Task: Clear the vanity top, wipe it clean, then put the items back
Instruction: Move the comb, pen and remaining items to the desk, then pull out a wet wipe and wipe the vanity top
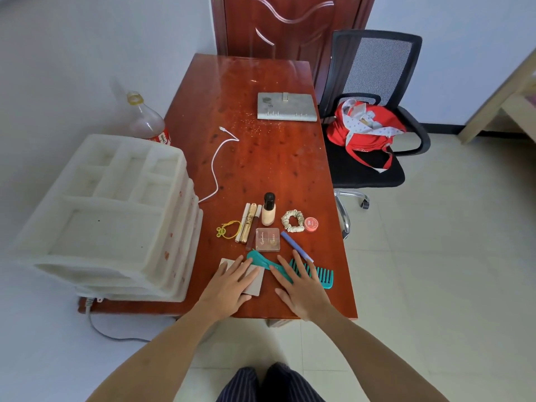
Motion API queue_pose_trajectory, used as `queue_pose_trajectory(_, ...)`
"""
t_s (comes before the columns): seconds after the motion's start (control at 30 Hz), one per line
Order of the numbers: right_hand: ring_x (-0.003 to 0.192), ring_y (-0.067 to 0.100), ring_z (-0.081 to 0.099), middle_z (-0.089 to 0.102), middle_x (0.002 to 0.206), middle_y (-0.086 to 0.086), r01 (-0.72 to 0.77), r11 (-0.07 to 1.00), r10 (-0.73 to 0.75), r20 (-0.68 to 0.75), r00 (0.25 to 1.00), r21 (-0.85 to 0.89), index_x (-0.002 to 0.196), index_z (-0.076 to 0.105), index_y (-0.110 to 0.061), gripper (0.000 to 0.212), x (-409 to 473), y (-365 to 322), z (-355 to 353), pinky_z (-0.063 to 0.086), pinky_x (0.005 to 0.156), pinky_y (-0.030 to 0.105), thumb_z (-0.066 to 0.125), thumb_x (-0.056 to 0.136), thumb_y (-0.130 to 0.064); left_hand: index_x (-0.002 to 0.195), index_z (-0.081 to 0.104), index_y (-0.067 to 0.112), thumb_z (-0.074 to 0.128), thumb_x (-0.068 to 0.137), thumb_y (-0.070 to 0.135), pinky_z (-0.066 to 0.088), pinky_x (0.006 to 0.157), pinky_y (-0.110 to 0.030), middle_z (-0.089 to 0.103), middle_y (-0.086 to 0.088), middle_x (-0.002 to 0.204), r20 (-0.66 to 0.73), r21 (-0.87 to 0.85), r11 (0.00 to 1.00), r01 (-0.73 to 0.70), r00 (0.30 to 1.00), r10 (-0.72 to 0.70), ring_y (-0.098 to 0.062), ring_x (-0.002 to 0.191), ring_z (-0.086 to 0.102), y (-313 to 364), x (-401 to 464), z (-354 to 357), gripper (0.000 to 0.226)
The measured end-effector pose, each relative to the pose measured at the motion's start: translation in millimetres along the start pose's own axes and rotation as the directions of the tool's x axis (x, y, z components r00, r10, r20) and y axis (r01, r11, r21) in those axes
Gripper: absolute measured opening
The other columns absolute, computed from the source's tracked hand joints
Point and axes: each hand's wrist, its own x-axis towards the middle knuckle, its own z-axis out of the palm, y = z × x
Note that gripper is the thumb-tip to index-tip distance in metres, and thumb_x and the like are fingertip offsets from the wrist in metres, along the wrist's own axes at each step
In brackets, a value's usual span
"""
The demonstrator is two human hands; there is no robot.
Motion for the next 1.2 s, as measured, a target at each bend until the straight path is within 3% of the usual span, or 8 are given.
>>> queue_pose_trajectory(0.3,0.143,0.032,0.006,0.014,0.156,-0.001,0.079,0.995,-0.08,-0.008,0.997,-0.065,0.147,0.008,-0.037,0.068,6.4,3.9,-6.6,-0.004,0.106,0.055,-0.013,0.086,-0.061,0.147,-0.007,0.027,0.033,0.096,0.047,0.004,0.115,-0.046,-0.011,-0.004,0.156,0.035,0.002,0.999,0.047,0.998,-0.047,-0.026,0.143,-0.009,7.1,-3.3,-6.9,0.068)
queue_pose_trajectory(0.43,0.132,0.031,0.04,0.045,0.143,0.0,0.009,0.999,-0.009,0.001,1.0,-0.046,0.141,0.032,-0.037,0.054,0.2,4.5,-15.9,0.027,0.101,0.049,0.007,0.095,-0.054,0.148,-0.004,0.026,0.035,0.094,0.051,0.003,0.114,-0.047,-0.007,-0.004,0.157,0.001,0.019,0.999,0.05,0.999,-0.05,-0.025,0.143,-0.006,5.6,-2.1,-15.3,0.071)
queue_pose_trajectory(0.5,0.131,0.031,0.041,0.046,0.142,0.002,0.032,0.998,-0.036,-0.058,0.998,-0.063,0.141,0.033,-0.036,0.051,0.7,7.7,-20.6,0.029,0.101,0.046,0.015,0.095,-0.051,0.149,0.006,0.025,0.036,0.092,0.054,0.007,0.113,-0.048,0.004,-0.005,0.157,-0.072,0.024,0.998,0.052,0.996,-0.05,-0.026,0.144,0.004,3.2,-1.8,-21.3,0.07)
queue_pose_trajectory(0.6,0.132,0.035,0.038,0.042,0.145,0.007,0.047,0.994,-0.064,-0.185,0.981,-0.099,0.14,0.034,-0.032,0.057,3.2,12.3,-35.7,0.029,0.104,0.045,0.037,0.087,-0.052,0.137,0.043,0.024,0.046,0.081,0.059,0.033,0.101,-0.053,0.05,-0.007,0.137,-0.179,0.044,0.998,0.052,0.983,-0.044,-0.028,0.128,0.044,-0.3,-0.8,-38.3,0.066)
queue_pose_trajectory(0.7,0.133,0.038,0.035,0.041,0.145,0.007,-0.044,0.997,0.025,-0.28,0.96,-0.063,0.137,0.04,-0.03,0.066,6.7,16.3,-61.5,0.029,0.105,0.048,0.058,0.077,-0.052,0.127,0.055,0.022,0.057,0.073,0.059,0.041,0.094,-0.055,0.06,-0.009,0.126,-0.293,0.095,0.994,0.049,0.956,-0.019,-0.029,0.116,0.056,-4.7,6.8,-59.1,0.065)
queue_pose_trajectory(0.83,0.129,0.039,0.041,0.048,0.14,0.011,-0.154,0.988,0.131,-0.437,0.89,-0.016,0.133,0.046,-0.027,0.069,14.6,21.5,-106.1,0.031,0.103,0.049,0.063,0.072,-0.055,0.127,0.055,0.019,0.072,0.067,0.051,0.043,0.094,-0.053,0.058,-0.01,0.128,-0.408,0.138,0.987,0.086,0.913,-0.023,-0.029,0.118,0.055,-10.3,19.2,-103.1,0.07)
queue_pose_trajectory(1.0,0.134,0.039,0.032,0.039,0.145,0.015,-0.131,0.991,0.106,-0.629,0.77,0.006,0.136,0.038,-0.022,0.075,24.9,23.9,-180.3,0.022,0.108,0.051,0.066,0.07,-0.046,0.132,0.05,0.017,0.071,0.069,0.048,0.039,0.1,-0.051,0.052,-0.011,0.134,-0.597,0.109,0.984,0.144,0.801,-0.052,-0.03,0.124,0.049,-21.3,24.5,-176.2,0.073)
queue_pose_trajectory(1.2,0.135,0.04,0.029,0.036,0.146,0.018,-0.07,0.995,-0.013,-0.774,0.633,-0.074,0.137,0.041,-0.021,0.062,36.3,14.2,-273.1,0.021,0.109,0.051,0.049,0.079,-0.039,0.137,0.043,0.015,0.04,0.081,0.044,0.035,0.103,-0.051,0.047,-0.013,0.139,-0.737,0.13,0.949,0.287,0.669,-0.102,-0.029,0.129,0.044,-54.8,-1.3,-260.3,0.063)
